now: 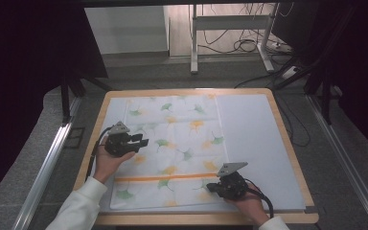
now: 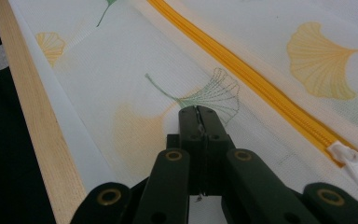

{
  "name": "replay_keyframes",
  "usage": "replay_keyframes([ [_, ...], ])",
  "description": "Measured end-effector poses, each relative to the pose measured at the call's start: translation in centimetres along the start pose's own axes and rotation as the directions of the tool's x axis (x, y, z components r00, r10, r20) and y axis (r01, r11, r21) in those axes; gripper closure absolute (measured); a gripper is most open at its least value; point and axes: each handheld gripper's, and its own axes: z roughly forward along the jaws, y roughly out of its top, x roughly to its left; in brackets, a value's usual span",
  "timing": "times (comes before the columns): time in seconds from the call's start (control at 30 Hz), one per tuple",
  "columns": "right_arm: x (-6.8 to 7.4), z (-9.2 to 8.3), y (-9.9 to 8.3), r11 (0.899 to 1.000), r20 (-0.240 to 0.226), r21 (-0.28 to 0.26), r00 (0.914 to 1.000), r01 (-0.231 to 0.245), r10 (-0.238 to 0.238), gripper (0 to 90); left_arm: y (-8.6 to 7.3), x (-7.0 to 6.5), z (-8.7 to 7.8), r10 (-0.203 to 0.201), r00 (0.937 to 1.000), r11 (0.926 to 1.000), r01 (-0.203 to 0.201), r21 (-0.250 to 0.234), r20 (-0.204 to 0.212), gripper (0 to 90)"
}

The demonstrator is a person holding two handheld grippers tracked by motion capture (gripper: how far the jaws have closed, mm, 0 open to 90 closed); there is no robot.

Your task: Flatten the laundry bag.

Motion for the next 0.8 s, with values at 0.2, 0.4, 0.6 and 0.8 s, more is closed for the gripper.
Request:
replay_keyframes([
  [0.2, 0.1, -0.1, 0.0, 1.0, 0.005, 0.002, 0.9999, 0.014, -0.014, 89.1, -1.2, -2.0, 0.0, 0.011, 0.9996, 0.9995, -0.012, 0.029, 0.027, 50.1],
  [0.4, 0.2, -0.1, 0.0, 1.0, 0.007, 0.004, 0.9999, 0.015, -0.015, 89.0, -2.6, -4.5, -1.0, 0.043, 0.9986, 0.9986, -0.044, 0.029, 0.03, 45.6],
  [0.6, 0.1, -0.1, -0.1, 1.0, 0.006, 0.0, 1.0, 0.005, -0.005, 89.0, -3.2, -5.5, -1.2, 0.036, 0.9981, 0.9988, -0.037, 0.033, 0.049, 41.4],
  [0.8, 0.0, -0.4, -0.1, 1.0, 0.011, -0.004, 0.9999, -0.003, 0.003, 89.0, -3.1, -6.2, -1.1, 0.052, 0.9976, 0.9979, -0.054, 0.036, 0.045, 40.0],
])
